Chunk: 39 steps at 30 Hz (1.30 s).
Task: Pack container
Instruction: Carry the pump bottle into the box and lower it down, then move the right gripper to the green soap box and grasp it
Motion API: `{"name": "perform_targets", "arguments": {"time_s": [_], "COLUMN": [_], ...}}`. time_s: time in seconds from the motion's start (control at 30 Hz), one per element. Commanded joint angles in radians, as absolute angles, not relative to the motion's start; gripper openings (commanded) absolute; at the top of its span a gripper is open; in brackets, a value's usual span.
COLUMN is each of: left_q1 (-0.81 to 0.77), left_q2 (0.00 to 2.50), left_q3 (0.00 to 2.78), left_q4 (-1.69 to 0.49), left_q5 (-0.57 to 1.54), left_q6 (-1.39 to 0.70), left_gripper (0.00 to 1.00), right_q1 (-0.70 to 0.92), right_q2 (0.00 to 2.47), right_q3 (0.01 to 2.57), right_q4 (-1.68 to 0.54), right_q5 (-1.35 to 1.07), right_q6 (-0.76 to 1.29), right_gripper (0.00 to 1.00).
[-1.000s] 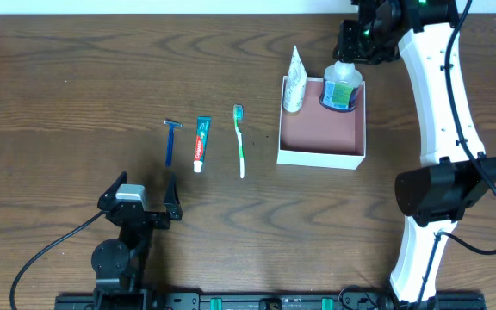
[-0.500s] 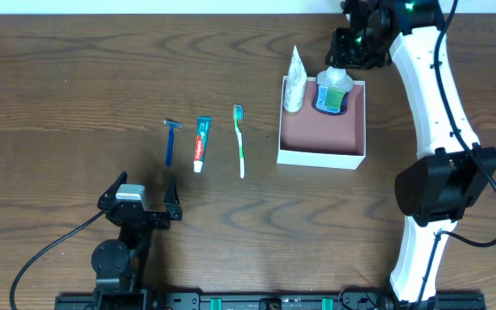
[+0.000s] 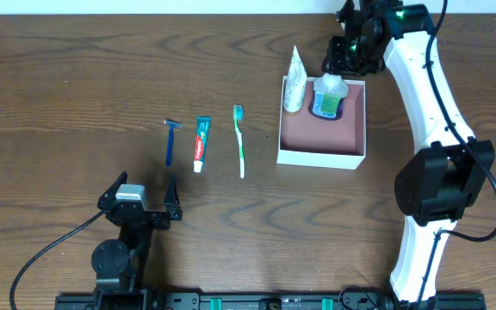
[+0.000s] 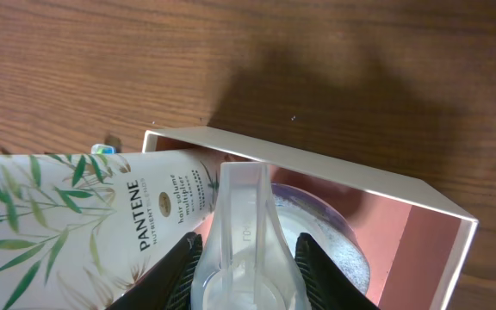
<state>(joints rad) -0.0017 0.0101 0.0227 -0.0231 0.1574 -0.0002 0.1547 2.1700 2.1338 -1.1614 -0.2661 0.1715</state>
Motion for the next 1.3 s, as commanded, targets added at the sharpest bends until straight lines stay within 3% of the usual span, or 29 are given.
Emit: {"name": "perform_targets", "arguments": {"time_s": [0.0, 0.27, 0.47, 0.6, 0.77, 0.9, 1.03, 1.27], "left_q1": [0.002, 0.002, 0.002, 0.002, 0.002, 0.002, 0.002, 0.002], "left_q2": [0.004, 0.004, 0.004, 0.004, 0.004, 0.004, 0.004, 0.004], "left_q3": [0.004, 0.004, 0.004, 0.004, 0.004, 0.004, 0.004, 0.004], "left_q4": [-0.055, -0.055, -0.054, -0.055, -0.055, -0.054, -0.055, -0.055], "left_q5": [0.172, 0.172, 0.172, 0.172, 0.172, 0.172, 0.172, 0.172], "left_q6": [0.006, 0.006, 0.006, 0.006, 0.006, 0.006, 0.006, 0.006], "left_gripper": [0.98, 0.98, 0.98, 0.98, 0.98, 0.98, 0.98, 0.98], "right_q1": [0.166, 0.168, 0.172, 0.170, 0.141, 0.087, 0.003, -0.169], "right_q2": [2.166, 2.166, 2.166, 2.165, 2.143, 2.110, 2.076, 2.062], "right_q3": [2.138, 2.138, 2.138, 2.144, 2.255, 2.422, 2.536, 2.503], "right_q4": [-1.149, -1.150, -1.137, -1.112, -1.142, -1.246, -1.409, -1.660], "right_q5": [-0.297, -0.297, -0.296, -0.296, -0.296, -0.257, -0.027, 0.194], "right_q6": [0.160, 0.159, 0.160, 0.159, 0.168, 0.169, 0.302, 0.681], "right_gripper": [0.28, 0.45, 0.46, 0.54, 0.57, 0.79, 0.99, 0.99]}}
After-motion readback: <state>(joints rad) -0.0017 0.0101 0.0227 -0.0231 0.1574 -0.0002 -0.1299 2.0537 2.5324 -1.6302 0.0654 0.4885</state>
